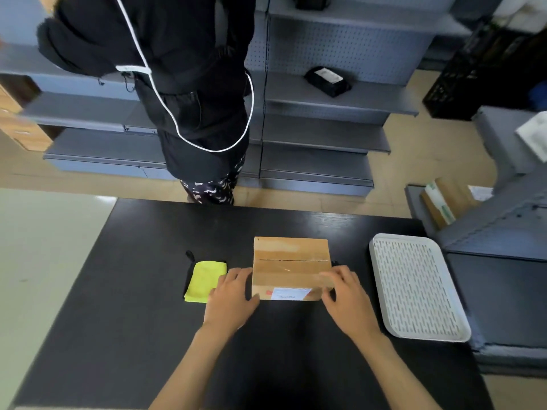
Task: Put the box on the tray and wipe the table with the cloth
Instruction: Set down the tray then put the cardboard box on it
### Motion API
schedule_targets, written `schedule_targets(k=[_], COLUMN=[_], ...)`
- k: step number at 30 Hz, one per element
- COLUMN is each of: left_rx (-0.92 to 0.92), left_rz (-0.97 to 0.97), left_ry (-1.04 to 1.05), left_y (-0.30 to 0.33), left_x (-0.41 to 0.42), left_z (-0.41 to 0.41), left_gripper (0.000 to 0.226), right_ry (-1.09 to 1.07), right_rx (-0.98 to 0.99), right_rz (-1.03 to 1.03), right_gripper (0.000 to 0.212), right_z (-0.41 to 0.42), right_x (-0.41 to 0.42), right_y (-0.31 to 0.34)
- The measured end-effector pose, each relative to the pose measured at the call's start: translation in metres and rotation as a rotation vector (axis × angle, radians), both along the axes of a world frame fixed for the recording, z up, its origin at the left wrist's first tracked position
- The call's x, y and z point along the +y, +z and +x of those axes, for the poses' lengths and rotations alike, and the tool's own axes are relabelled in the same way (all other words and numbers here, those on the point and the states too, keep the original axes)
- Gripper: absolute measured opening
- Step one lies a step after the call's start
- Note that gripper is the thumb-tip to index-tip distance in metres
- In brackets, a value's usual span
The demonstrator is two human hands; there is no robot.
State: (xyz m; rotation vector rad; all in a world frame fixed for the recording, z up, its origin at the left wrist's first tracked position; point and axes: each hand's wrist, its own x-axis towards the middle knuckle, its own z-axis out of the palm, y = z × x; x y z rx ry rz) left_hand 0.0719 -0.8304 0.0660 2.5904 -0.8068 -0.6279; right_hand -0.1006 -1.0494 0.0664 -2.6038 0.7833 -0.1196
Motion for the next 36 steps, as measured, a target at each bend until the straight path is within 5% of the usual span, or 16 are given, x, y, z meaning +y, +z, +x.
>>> schedule_targets(k=[9,18,28,36], left_rx=[0.152,0.393,0.205,0.291], left_rz=[0.021,-0.16,-0.424,-0.492], left_ry=[0.001,0.148,0.231,0.201], left_y=[0.001,-0.007,0.038,0.061], left_x=[-0.049,-0.061,-0.095,-0.179], left_z=[0.022,0.016,0.004,-0.025], left_gripper=[0.073,0.074,0.071,0.076], right_ry=[-0.172,-0.371,-0.452,-0.513], right_rx=[0.135,-0.044,-0.267,-0.404], right_rz=[0.326,0.657,0.705,0.637], right_gripper=[0.043,0.046,0.05,0.061], right_z=[0.032,0.041,0.033,-0.002], right_x=[-0.021,-0.006,-0.025,-0.11], right_y=[-0.001,0.002,0.016,0.041])
